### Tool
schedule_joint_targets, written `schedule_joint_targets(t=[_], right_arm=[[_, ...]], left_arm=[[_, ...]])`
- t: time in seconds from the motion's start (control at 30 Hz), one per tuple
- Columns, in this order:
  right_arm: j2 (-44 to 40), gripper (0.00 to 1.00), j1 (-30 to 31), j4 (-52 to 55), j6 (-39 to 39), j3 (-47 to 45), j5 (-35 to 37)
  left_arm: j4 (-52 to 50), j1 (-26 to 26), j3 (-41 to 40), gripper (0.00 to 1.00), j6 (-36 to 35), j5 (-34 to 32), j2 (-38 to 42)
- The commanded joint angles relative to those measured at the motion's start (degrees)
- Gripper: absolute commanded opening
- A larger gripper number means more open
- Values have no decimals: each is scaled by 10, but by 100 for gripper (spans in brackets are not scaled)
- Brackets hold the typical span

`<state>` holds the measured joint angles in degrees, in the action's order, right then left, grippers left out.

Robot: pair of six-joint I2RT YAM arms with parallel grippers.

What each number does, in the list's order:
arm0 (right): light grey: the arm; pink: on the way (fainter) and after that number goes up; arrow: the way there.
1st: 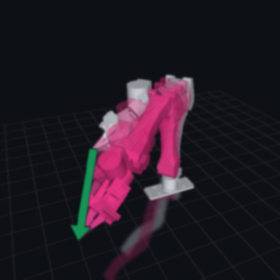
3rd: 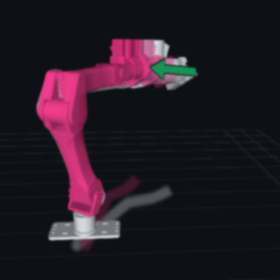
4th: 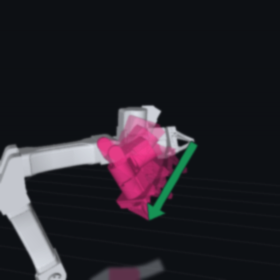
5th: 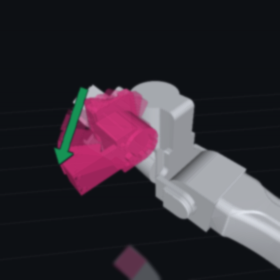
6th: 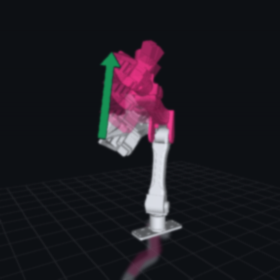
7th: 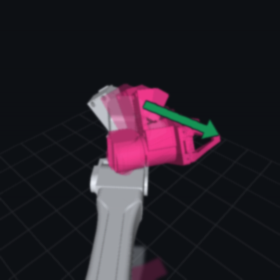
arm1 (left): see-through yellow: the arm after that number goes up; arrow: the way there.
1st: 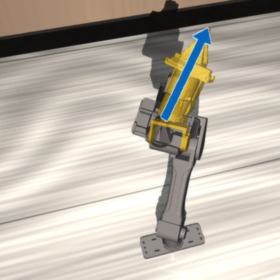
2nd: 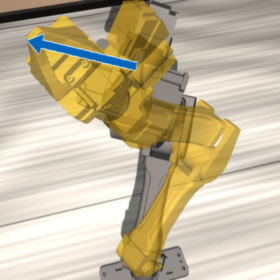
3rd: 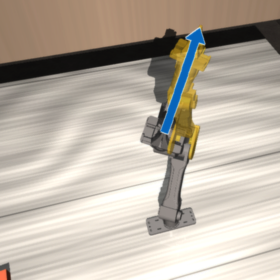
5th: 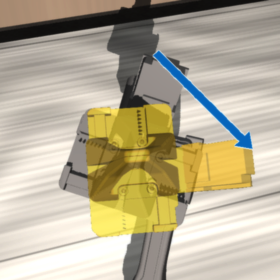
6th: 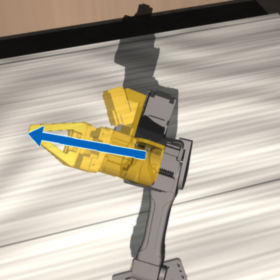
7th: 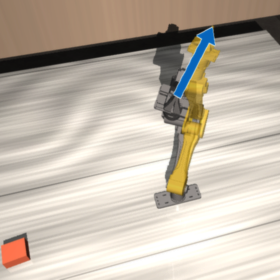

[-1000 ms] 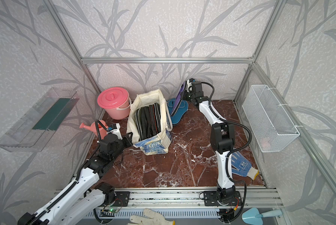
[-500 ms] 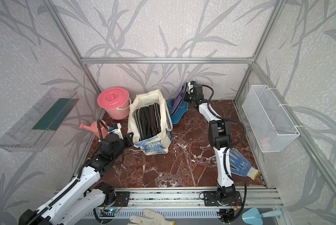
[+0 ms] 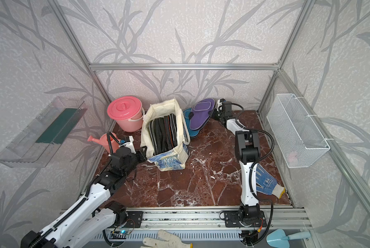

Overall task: Remove the ping pong set from the canvas bag
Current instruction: Place the ping pong set at the ping pong set.

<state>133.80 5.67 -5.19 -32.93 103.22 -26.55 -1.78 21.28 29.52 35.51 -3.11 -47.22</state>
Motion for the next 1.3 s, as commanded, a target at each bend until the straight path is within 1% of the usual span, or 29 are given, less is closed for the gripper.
schedule_joint_targets(t=[0.0, 0.3, 0.47, 0.6, 0.67, 0.8, 0.97, 1.0, 1.1, 1.2, 1.27], right_arm=[[-13, 0, 1, 31, 7, -3, 3], [14, 0, -4, 112, 23, 18, 44], [28, 0, -5, 130, 29, 18, 60], [34, 7, -5, 138, 28, 15, 70], [31, 16, -6, 133, 26, 8, 72], [23, 28, -6, 125, 23, -6, 75], [15, 49, -6, 118, 24, -19, 76], [9, 57, -6, 109, 24, -28, 76], [-13, 75, -6, 93, 27, -55, 85], [-48, 85, -6, 79, 35, -84, 95], [-77, 88, -4, 70, 40, -104, 95]], left_arm=[[-2, 4, 2, 0, -7, 13, 3], [-7, 4, -2, 0, -7, 10, 12], [-11, 4, -2, 0, -6, 10, 17], [-16, 4, -3, 0, -5, 7, 23], [-17, 4, -4, 0, -4, 9, 26], [-20, 4, -7, 0, -1, 11, 29], [-23, 4, -7, 0, -1, 8, 32], [-25, 4, -5, 0, -1, 8, 31], [-31, 4, -3, 0, 1, 6, 30], [-31, 4, -3, 0, 3, 6, 30], [-31, 4, -3, 0, 3, 7, 30]])
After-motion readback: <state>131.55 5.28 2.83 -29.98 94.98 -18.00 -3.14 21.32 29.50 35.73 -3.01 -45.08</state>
